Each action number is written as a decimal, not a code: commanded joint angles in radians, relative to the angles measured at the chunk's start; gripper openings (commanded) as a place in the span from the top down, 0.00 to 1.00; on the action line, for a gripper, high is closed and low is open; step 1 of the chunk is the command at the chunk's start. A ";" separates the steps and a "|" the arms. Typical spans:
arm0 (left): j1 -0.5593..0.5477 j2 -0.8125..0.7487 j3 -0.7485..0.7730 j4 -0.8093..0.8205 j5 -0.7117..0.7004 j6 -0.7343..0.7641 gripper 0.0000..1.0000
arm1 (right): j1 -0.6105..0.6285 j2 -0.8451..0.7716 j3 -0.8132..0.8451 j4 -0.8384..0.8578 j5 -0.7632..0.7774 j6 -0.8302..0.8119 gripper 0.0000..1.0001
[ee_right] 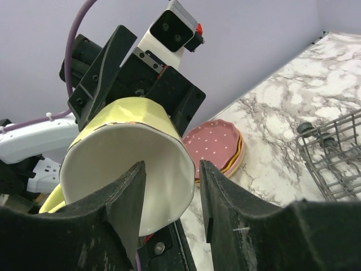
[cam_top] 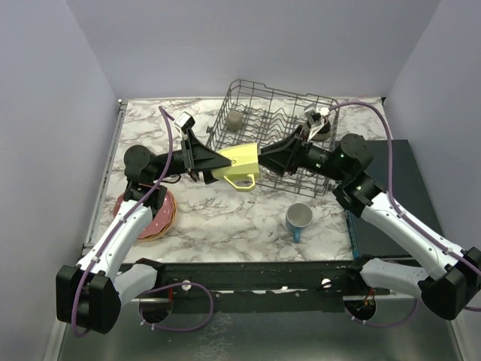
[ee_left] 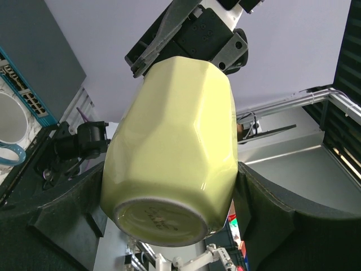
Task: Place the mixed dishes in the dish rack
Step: Turn the cup upside down in the dish rack.
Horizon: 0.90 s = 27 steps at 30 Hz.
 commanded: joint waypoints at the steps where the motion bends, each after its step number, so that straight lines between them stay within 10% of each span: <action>1: -0.002 -0.001 0.013 0.074 -0.054 0.001 0.66 | 0.005 -0.054 0.008 -0.108 0.071 -0.074 0.50; 27: -0.002 0.155 0.101 -0.106 -0.055 0.204 0.99 | 0.005 -0.271 0.035 -0.482 0.314 -0.237 0.47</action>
